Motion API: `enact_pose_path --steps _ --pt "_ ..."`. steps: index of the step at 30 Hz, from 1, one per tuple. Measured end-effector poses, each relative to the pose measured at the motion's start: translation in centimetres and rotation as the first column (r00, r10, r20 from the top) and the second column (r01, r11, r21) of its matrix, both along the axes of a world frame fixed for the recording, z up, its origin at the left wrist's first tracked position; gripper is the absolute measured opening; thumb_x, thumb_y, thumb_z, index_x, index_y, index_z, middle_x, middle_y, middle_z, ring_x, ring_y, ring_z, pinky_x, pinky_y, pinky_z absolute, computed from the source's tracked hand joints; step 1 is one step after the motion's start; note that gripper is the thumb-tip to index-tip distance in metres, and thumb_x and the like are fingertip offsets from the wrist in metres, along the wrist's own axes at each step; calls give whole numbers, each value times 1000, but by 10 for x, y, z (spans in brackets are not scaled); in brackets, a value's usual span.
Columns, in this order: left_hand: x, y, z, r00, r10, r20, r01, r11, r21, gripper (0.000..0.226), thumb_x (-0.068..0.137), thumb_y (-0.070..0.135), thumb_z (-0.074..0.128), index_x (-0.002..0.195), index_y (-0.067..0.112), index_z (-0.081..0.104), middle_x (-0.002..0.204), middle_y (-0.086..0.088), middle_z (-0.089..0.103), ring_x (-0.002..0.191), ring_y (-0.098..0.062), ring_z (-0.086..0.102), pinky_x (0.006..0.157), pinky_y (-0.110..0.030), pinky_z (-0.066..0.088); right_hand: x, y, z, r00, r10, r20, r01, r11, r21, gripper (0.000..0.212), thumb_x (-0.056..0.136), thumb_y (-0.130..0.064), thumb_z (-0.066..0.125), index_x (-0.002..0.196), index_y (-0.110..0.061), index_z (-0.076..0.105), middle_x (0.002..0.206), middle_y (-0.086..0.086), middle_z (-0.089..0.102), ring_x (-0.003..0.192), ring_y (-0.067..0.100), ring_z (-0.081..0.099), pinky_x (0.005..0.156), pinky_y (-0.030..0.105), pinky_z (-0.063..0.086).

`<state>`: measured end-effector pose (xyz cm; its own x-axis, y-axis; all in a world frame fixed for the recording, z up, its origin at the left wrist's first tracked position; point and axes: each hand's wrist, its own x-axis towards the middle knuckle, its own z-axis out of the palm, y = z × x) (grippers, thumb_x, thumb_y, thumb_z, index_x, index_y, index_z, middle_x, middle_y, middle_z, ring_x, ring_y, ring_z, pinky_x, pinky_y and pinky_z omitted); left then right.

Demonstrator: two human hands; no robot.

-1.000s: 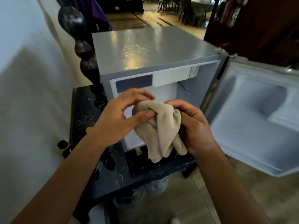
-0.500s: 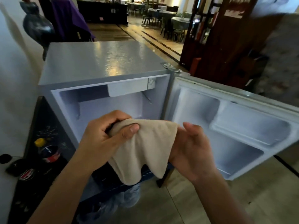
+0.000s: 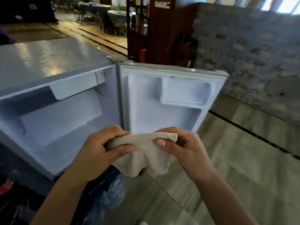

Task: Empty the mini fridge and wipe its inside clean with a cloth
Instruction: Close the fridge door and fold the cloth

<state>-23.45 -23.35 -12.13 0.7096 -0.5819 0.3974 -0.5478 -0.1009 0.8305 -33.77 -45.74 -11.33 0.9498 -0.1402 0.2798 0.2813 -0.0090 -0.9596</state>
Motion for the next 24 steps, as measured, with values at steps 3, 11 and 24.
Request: enact_pose_path --steps 3,11,24 --pt "-14 -24 -6 997 -71 -17 70 996 -56 17 79 47 76 91 36 72 97 12 71 88 -3 68 75 -7 49 -31 -14 -12 991 -129 -33 129 992 6 16 85 -19 76 100 -14 78 98 3 78 91 14 71 77 23 55" --pt "-60 -91 -11 984 -111 -136 99 991 -95 13 77 37 77 89 42 77 86 14 78 77 1 72 64 -5 51 -88 -77 -21 970 -225 -89 220 974 -61 18 84 -17 78 101 -12 77 96 1 77 90 11 71 77 21 54" --pt "-99 -177 -5 993 49 -110 -46 998 34 14 77 35 79 89 43 78 88 16 79 80 2 74 65 -5 53 21 -264 39 885 -414 214 347 279 -895 80 96 -62 48 158 -19 21 169 1 10 155 18 4 124 39 9"
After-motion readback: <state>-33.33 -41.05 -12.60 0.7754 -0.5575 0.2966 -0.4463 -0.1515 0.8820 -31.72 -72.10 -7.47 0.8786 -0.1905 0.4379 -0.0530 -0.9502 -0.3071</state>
